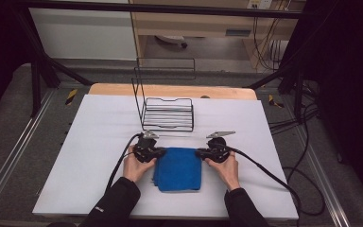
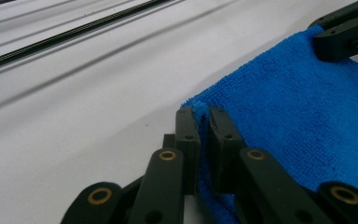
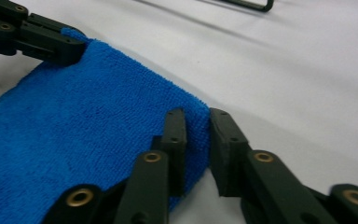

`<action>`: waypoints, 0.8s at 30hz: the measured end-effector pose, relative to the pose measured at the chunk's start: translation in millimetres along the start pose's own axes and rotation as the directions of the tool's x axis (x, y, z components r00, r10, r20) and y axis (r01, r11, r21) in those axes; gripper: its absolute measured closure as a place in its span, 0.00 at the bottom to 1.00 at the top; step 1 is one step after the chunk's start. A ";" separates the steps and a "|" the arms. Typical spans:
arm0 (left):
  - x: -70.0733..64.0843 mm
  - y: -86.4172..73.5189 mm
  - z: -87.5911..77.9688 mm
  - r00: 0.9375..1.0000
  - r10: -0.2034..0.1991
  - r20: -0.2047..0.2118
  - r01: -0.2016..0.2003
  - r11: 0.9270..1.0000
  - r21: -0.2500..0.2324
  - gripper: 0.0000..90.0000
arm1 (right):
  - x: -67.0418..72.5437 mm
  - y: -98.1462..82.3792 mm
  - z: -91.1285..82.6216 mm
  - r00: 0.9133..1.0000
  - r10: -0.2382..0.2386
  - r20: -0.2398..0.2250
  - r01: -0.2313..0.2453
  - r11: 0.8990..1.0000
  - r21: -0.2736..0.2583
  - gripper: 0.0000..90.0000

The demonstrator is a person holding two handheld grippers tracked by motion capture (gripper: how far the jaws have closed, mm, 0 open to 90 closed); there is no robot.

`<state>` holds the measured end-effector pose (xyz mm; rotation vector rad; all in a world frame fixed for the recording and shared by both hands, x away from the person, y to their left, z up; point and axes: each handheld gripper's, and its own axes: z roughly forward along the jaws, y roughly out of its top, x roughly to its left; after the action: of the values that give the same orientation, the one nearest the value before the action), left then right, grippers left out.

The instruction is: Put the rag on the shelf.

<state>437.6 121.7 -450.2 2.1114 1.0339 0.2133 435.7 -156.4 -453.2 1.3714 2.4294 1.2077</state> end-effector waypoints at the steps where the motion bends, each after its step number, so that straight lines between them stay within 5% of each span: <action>1: 0.3 0.0 0.0 1.000 -0.005 0.004 0.005 1.000 0.000 0.93 | -0.2 0.3 -0.2 1.000 0.010 -0.004 -0.010 1.000 0.005 0.92; 11: 0.9 -0.1 -5.7 1.000 -0.005 0.019 0.006 1.000 -0.021 0.94 | 1.1 2.9 -7.0 0.999 0.033 -0.015 -0.033 0.999 -0.017 0.96; 24: -5.5 1.0 -27.0 1.000 0.011 0.028 -0.008 0.995 -0.098 0.94 | 13.8 4.8 -26.7 1.000 -0.019 -0.015 0.017 0.995 -0.101 0.96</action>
<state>422.5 132.5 -429.7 2.0264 0.9771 0.2332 419.1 -160.2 -428.0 1.3147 2.3509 1.3225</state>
